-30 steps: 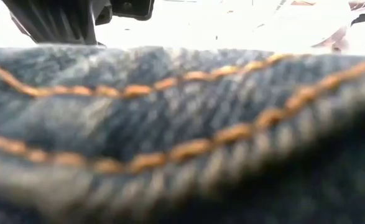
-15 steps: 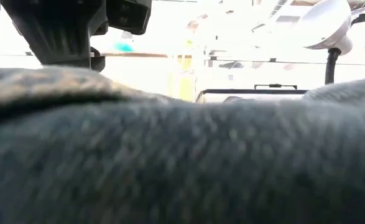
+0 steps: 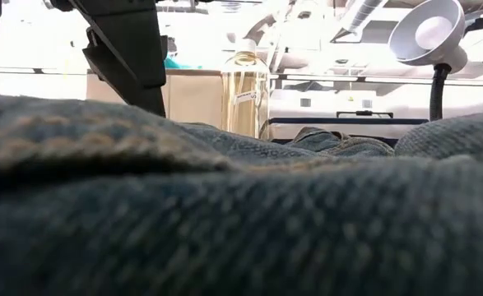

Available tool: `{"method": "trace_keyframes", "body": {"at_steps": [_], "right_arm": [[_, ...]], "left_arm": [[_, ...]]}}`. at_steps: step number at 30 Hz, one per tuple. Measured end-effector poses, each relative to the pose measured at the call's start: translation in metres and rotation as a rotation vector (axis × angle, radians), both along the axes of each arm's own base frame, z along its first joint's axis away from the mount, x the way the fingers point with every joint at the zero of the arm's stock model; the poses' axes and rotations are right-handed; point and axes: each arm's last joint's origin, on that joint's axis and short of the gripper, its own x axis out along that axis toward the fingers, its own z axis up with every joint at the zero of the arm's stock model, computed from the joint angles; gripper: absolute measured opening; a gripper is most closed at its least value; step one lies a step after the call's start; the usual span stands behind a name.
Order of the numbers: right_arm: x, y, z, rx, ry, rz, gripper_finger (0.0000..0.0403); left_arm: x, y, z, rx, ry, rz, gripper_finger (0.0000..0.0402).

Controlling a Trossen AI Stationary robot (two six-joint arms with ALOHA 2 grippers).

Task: Sort clothes
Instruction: Put the dark blue pants into the blue laundry organizer

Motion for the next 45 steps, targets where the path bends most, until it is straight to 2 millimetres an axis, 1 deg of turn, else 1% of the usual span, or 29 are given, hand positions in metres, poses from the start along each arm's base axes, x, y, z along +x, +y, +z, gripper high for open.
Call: {"method": "trace_keyframes", "body": {"at_steps": [3, 7, 9, 13, 19, 22, 25, 28, 33, 35, 39, 43, 45], "right_arm": [[0.000, 0.000, 0.000, 0.000, 0.000, 0.000, 0.0207], [0.000, 0.000, 0.000, -0.008, 0.001, 0.005, 0.0207], [0.000, 0.000, 0.000, -0.016, 0.001, 0.012, 0.0207], [0.000, 0.000, 0.000, -0.016, 0.001, 0.012, 0.0207], [0.000, 0.000, 0.000, -0.016, 0.001, 0.012, 0.0207], [0.000, 0.000, 0.000, -0.019, 0.001, 0.015, 0.0207], [0.000, 0.000, 0.000, -0.019, 0.001, 0.015, 0.0207], [0.000, 0.000, 0.000, -0.019, 0.001, 0.015, 0.0207], [0.000, 0.000, 0.000, -0.021, 0.001, 0.017, 0.0207], [0.000, 0.000, 0.000, -0.018, 0.001, 0.015, 0.0207], [0.000, 0.000, 0.000, -0.016, 0.001, 0.013, 0.0207], [0.000, 0.000, 0.000, -0.017, 0.000, 0.014, 0.0207], [0.000, 0.000, 0.000, -0.018, 0.001, 0.015, 0.0207]], "left_arm": [[0.000, 0.001, -0.001, 0.004, 0.002, 0.014, 0.0238], [-0.005, 0.006, -0.013, 0.016, 0.038, 0.048, 0.0240], [-0.006, 0.009, -0.018, 0.010, 0.053, 0.083, 0.0246], [-0.006, 0.011, -0.023, -0.011, 0.050, 0.122, 0.0266], [-0.004, 0.012, -0.024, -0.003, 0.020, 0.139, 0.0298], [-0.003, 0.016, -0.024, 0.002, 0.026, 0.154, 0.0311], [-0.001, 0.022, -0.025, -0.014, 0.045, 0.192, 0.0315], [0.002, 0.025, -0.025, -0.063, 0.063, 0.180, 0.0315], [0.003, 0.027, -0.025, -0.079, 0.071, 0.175, 0.0316], [0.005, 0.026, -0.021, -0.099, 0.070, 0.182, 0.0316], [0.011, 0.021, -0.006, -0.131, 0.026, 0.172, 0.0316], [0.015, 0.020, 0.007, -0.109, 0.010, 0.149, 0.0316], [0.015, 0.021, 0.009, -0.088, -0.006, 0.141, 0.0316]]}}
